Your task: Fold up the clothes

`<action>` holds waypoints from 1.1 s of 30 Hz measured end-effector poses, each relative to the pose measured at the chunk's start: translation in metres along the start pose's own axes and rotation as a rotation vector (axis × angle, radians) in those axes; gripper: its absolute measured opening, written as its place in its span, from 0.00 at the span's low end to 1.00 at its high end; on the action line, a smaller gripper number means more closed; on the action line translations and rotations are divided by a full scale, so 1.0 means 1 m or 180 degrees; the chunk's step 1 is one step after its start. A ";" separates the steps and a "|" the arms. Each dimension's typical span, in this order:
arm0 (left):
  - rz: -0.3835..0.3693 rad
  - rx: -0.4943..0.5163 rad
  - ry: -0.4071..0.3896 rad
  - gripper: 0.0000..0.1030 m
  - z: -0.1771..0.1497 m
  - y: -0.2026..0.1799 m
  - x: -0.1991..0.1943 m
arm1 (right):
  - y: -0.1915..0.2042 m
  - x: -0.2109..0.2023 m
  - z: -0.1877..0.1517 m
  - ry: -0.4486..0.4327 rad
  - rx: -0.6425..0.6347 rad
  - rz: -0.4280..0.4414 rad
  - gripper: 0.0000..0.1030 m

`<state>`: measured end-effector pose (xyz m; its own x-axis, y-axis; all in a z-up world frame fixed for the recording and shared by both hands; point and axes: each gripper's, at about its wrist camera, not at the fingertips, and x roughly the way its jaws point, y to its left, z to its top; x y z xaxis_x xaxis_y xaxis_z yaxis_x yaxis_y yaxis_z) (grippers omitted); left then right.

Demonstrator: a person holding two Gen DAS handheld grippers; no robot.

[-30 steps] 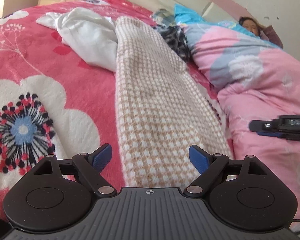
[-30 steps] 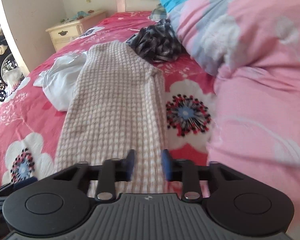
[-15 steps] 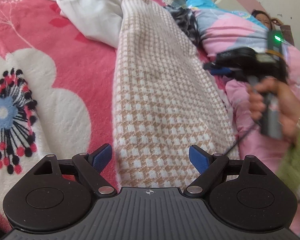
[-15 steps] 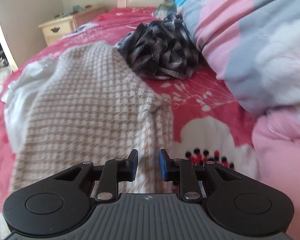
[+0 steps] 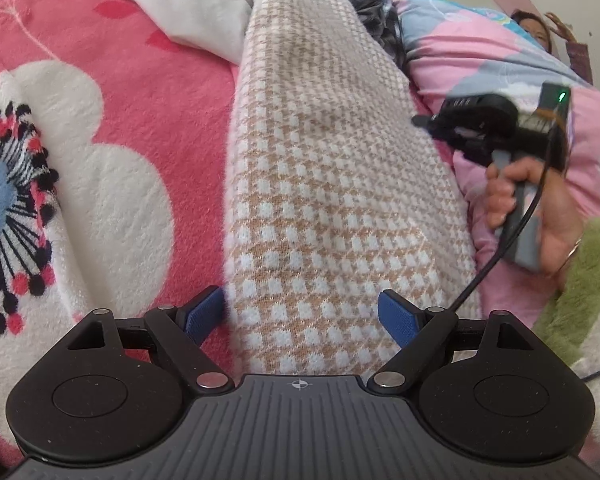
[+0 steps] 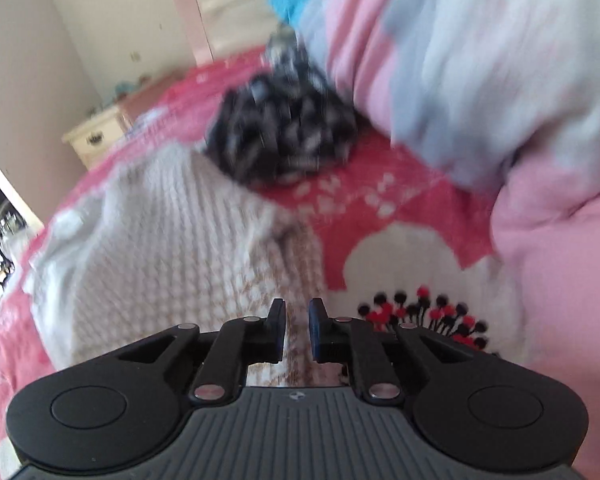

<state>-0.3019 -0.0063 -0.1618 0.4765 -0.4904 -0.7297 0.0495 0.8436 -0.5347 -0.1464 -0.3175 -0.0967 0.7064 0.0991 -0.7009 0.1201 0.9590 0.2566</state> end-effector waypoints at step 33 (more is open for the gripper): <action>0.0609 0.1226 -0.0396 0.83 -0.034 -0.038 -0.026 | 0.022 -0.091 -0.125 0.1215 -0.0429 0.0003 0.11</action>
<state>-0.3461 -0.0333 -0.1369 0.6098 -0.3074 -0.7305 0.2623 0.9480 -0.1800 -0.2957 -0.2723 -0.1106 0.3935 0.1670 -0.9040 0.0091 0.9826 0.1855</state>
